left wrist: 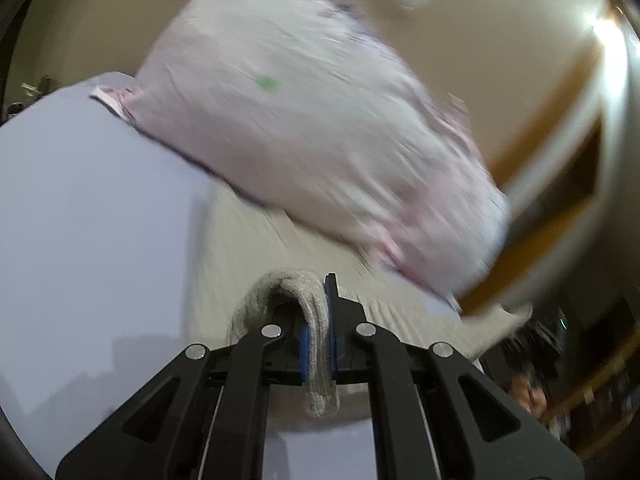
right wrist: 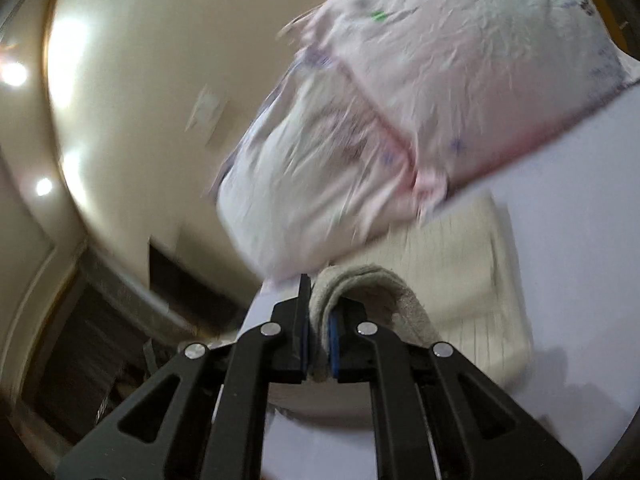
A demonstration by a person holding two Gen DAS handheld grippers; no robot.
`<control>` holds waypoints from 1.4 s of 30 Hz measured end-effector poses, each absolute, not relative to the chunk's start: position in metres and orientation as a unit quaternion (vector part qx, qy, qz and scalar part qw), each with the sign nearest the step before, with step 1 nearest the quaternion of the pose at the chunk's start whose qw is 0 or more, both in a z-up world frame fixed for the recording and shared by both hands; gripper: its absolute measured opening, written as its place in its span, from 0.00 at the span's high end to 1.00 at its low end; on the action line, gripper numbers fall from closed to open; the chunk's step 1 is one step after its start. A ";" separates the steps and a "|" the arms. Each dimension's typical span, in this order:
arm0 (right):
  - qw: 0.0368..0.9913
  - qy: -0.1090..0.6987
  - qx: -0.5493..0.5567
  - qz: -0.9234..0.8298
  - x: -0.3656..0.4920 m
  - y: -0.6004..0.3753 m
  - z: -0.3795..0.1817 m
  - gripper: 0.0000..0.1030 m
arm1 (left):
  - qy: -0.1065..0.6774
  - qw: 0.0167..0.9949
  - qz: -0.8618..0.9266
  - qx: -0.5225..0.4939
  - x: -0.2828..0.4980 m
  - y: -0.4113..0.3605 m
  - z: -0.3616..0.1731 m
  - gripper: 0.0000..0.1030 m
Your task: Fold small clothes
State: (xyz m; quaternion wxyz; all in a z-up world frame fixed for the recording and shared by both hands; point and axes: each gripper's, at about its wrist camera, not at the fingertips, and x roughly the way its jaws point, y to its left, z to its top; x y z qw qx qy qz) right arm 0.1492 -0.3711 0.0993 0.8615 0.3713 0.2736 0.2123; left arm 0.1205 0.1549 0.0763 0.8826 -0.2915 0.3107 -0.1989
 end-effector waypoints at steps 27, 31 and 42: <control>0.840 0.359 0.384 0.135 0.225 -0.361 0.024 0.08 | 0.454 0.838 -0.157 -0.259 0.175 0.152 0.010 0.45; 0.836 0.359 0.390 0.144 0.218 -0.362 0.023 0.08 | 0.459 0.807 -0.165 -0.332 0.180 0.155 -0.005 0.83; 0.855 0.308 0.396 0.135 0.174 -0.406 0.045 0.08 | 0.342 0.785 -0.396 -0.333 0.189 0.001 0.113 0.87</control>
